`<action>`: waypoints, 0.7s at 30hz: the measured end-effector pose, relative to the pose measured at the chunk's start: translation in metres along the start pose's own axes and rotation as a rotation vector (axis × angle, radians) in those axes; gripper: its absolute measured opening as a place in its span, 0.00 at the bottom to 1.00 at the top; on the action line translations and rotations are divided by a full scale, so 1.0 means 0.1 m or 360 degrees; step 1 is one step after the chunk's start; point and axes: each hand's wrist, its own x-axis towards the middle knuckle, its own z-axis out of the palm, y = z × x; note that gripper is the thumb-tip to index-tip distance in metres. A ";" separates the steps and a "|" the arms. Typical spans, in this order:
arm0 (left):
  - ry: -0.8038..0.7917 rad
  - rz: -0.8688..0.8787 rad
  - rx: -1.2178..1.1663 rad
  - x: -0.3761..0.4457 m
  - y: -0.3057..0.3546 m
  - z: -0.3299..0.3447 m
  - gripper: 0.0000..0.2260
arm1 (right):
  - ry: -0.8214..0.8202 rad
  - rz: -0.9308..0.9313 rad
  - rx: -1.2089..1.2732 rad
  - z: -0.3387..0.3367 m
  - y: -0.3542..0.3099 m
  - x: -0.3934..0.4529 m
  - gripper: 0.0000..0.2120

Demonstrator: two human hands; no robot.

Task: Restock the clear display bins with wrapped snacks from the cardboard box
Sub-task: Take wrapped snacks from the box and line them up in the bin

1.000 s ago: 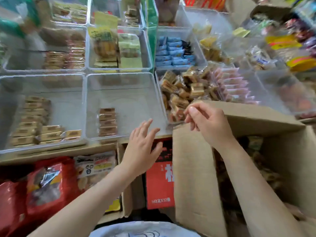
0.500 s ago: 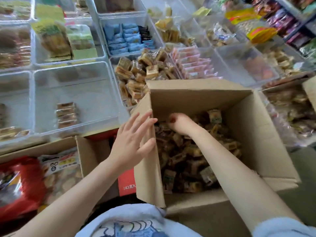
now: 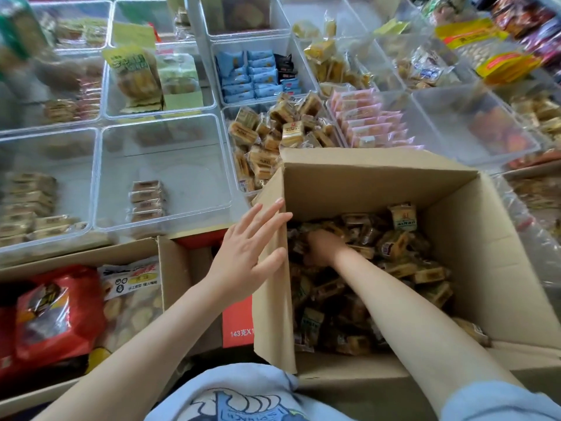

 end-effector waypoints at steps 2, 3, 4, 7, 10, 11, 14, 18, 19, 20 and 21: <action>0.0001 0.0009 -0.0007 0.00 -0.01 0.00 0.25 | 0.0039 0.0056 0.0193 -0.07 0.03 -0.08 0.19; -0.0008 0.0013 -0.0003 0.00 -0.02 -0.01 0.25 | 0.0070 0.0094 0.0393 -0.13 0.04 -0.14 0.18; -0.0023 0.0016 0.0004 0.00 -0.03 -0.02 0.25 | 0.0110 0.0142 0.0664 -0.19 0.06 -0.19 0.17; -0.0079 0.0015 -0.0019 0.02 -0.01 -0.07 0.26 | 0.0340 0.0291 0.1640 -0.50 0.02 -0.48 0.15; -0.0071 0.0018 -0.0119 0.03 0.00 -0.10 0.26 | 0.0610 0.0217 0.2432 -0.81 -0.13 -0.75 0.15; -0.0058 0.0010 -0.0160 0.02 -0.02 -0.11 0.26 | 0.0673 0.0104 0.2555 -0.91 -0.20 -0.81 0.16; -0.0003 -0.0106 -0.0324 0.01 -0.17 -0.21 0.26 | 0.0704 -0.0258 0.2648 -1.15 -0.52 -0.94 0.17; 0.0122 -0.0341 -0.0220 -0.01 -0.66 -0.59 0.24 | 0.0556 -0.0513 0.2297 -1.35 -1.09 -0.81 0.25; 0.0164 -0.0414 -0.0170 -0.02 -0.85 -0.70 0.24 | 0.0559 -0.0489 0.2189 -1.37 -1.28 -0.72 0.25; 0.0213 -0.0490 -0.0115 -0.02 -1.06 -0.81 0.25 | 0.0562 -0.0441 0.2113 -1.39 -1.48 -0.64 0.22; 0.0274 -0.0566 -0.0058 -0.02 -1.29 -0.92 0.25 | 0.0568 -0.0383 0.2071 -1.40 -1.68 -0.54 0.18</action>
